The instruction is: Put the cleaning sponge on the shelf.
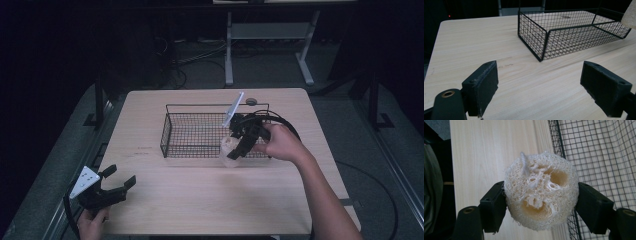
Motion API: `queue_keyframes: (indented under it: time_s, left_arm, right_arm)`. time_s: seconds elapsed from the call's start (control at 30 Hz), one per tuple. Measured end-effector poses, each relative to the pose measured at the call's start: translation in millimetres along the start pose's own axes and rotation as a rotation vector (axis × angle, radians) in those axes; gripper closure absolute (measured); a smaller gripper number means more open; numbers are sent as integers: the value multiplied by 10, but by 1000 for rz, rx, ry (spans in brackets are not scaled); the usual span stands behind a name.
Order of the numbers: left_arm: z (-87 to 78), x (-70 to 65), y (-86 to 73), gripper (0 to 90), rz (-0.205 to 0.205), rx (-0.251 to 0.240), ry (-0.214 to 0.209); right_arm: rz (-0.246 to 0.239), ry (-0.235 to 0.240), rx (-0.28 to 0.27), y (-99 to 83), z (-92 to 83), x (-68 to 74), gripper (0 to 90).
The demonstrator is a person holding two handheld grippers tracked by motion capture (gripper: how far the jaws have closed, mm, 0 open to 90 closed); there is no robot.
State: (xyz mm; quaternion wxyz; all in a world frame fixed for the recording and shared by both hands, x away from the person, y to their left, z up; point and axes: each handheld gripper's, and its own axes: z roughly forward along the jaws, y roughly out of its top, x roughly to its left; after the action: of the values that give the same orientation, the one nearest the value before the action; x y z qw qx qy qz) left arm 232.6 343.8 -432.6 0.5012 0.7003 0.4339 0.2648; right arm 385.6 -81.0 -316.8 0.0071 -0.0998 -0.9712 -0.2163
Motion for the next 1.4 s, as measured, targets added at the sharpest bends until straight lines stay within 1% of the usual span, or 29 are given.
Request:
queue_keyframes:
  time_s: [0.07,0.23,0.33,0.37,0.43,0.57,0.63,0.7,0.8,0.9,0.97,1.03,1.1,1.13,1.17,1.2,1.23,1.33,1.4]
  left_arm:
    - [1,1,0,139,1,2,1]
    - [10,0,0,139,-3,3,-3]
    - [14,-6,1,139,2,2,-4]
    - [15,-6,0,139,-1,2,-4]
    - [17,-5,1,139,-3,1,-5]
    - [9,4,2,139,0,2,-5]
    - [7,5,1,139,-2,0,-4]
    - [6,6,1,139,-2,1,-4]
    - [11,5,-2,140,-2,2,-6]
    - [10,2,2,140,4,4,-4]
    - [9,3,1,139,3,3,-4]
    - [11,12,-3,140,0,4,-10]
    - [9,19,-6,139,-2,8,-7]
    - [5,22,-9,139,-2,8,-5]
    - [0,24,-9,139,-4,5,-8]
    - [-2,25,-9,139,-3,3,-9]
    - [-4,24,-8,139,-4,0,-7]
    - [-7,29,-7,139,-4,1,-8]
    - [-1,29,-2,139,-8,1,-5]
  right_arm:
    - [4,-7,8,8,-28,-30,286]
    - [27,8,6,25,-70,-120,286]
    - [30,-3,20,51,-96,-176,286]
    - [34,-5,16,62,-112,-192,286]
    - [44,12,1,84,-132,-232,286]
    - [45,1,15,149,-136,-284,286]
    - [48,10,2,173,-144,-316,286]
    - [50,3,12,196,-142,-344,286]
    - [50,5,20,239,-140,-380,286]
    - [55,12,-4,276,-160,-430,286]
    - [54,-5,6,304,-168,-459,286]
    - [51,-7,8,332,-179,-488,286]
    - [56,-5,-9,339,-192,-525,286]
    - [64,2,-14,342,-192,-549,286]
    - [62,-7,-8,345,-188,-569,286]
    - [72,-13,-4,347,-179,-600,286]
    - [77,-10,-6,349,-170,-621,286]
    - [92,-17,10,360,-127,-687,286]
    - [94,-21,7,362,-102,-728,286]
